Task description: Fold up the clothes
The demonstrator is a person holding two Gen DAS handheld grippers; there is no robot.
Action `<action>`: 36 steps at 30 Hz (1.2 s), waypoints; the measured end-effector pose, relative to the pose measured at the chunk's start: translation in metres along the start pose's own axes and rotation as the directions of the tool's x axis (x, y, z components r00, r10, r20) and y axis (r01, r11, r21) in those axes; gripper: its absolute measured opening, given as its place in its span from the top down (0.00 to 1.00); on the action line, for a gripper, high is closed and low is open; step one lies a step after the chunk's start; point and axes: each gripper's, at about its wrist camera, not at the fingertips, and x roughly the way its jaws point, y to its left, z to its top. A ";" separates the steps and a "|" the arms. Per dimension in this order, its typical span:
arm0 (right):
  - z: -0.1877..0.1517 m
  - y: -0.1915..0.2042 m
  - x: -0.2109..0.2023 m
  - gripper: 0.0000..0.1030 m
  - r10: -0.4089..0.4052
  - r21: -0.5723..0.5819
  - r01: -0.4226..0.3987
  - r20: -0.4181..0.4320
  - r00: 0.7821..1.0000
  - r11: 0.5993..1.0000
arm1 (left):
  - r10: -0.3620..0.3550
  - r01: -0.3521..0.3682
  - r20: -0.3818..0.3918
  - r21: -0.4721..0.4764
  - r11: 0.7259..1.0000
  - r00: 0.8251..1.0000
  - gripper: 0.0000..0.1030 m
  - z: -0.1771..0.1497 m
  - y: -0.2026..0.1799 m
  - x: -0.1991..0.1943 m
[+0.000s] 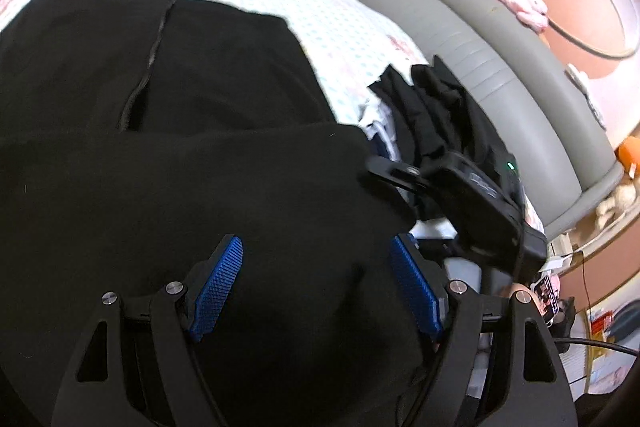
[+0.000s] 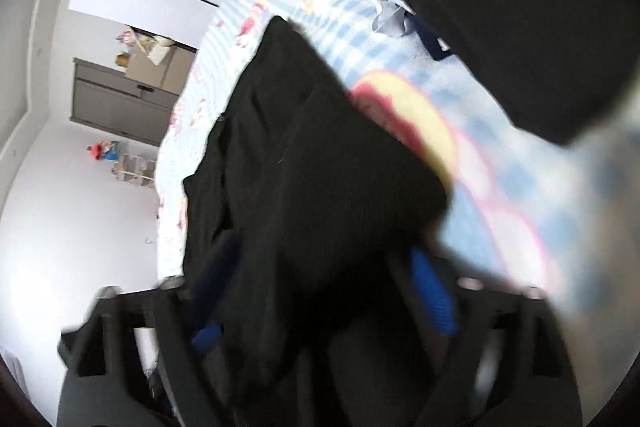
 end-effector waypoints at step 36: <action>-0.045 0.059 -0.048 0.73 -0.133 -0.327 0.171 0.134 0.982 0.930 | 0.089 -0.092 -0.104 -0.024 0.995 0.991 0.24 -0.013 0.011 0.023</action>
